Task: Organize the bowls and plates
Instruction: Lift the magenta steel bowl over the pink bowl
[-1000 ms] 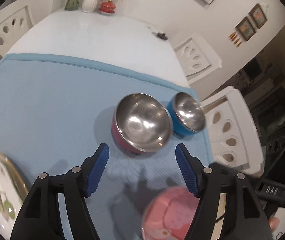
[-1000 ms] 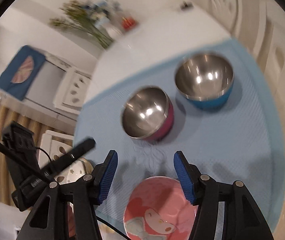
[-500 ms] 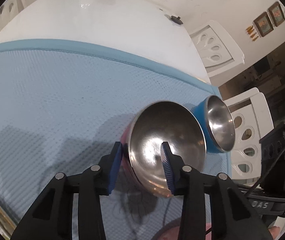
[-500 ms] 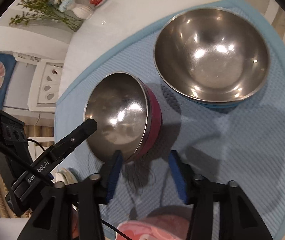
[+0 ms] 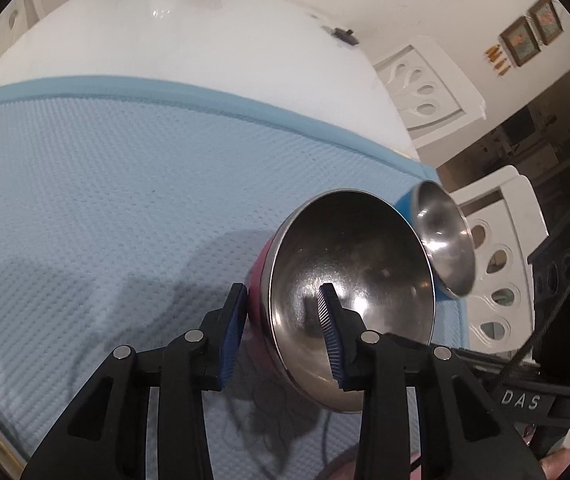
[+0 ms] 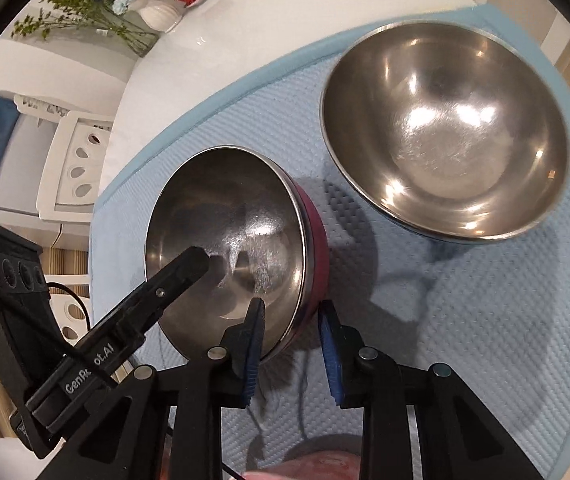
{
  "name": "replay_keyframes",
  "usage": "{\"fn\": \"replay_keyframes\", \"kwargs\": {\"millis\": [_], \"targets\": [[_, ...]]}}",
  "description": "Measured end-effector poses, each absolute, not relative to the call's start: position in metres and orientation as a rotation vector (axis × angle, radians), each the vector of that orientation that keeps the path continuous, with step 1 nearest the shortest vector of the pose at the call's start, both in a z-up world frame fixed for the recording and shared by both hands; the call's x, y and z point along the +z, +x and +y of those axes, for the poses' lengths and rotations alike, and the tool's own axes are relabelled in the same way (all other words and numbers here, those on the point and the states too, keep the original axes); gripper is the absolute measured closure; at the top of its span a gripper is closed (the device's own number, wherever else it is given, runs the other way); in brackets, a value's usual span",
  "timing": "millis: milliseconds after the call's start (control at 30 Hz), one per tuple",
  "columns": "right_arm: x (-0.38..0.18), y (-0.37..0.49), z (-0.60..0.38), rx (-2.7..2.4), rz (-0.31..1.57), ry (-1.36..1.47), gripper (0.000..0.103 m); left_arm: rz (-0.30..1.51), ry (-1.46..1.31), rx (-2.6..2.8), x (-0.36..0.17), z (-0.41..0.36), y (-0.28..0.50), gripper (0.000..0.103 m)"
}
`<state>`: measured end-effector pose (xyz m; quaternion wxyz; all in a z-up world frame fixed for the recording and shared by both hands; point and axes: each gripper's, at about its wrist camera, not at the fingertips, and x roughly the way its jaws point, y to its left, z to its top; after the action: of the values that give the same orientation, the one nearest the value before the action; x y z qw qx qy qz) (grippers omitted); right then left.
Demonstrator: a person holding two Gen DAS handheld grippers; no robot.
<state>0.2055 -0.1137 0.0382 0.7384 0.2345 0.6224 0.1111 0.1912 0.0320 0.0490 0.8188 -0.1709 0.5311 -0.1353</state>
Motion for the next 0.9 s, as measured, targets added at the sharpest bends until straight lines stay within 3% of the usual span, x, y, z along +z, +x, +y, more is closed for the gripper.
{"fn": "replay_keyframes", "kwargs": {"millis": [533,900], "targets": [[0.132,0.114,-0.113,0.273,1.262,0.488,0.077,0.953,-0.331,-0.311,0.15,0.027,0.091,0.071],[0.13,0.043,-0.112,0.281,1.325,0.499,0.076,0.946,-0.308,-0.32,0.158,0.012,0.018,0.071]]}}
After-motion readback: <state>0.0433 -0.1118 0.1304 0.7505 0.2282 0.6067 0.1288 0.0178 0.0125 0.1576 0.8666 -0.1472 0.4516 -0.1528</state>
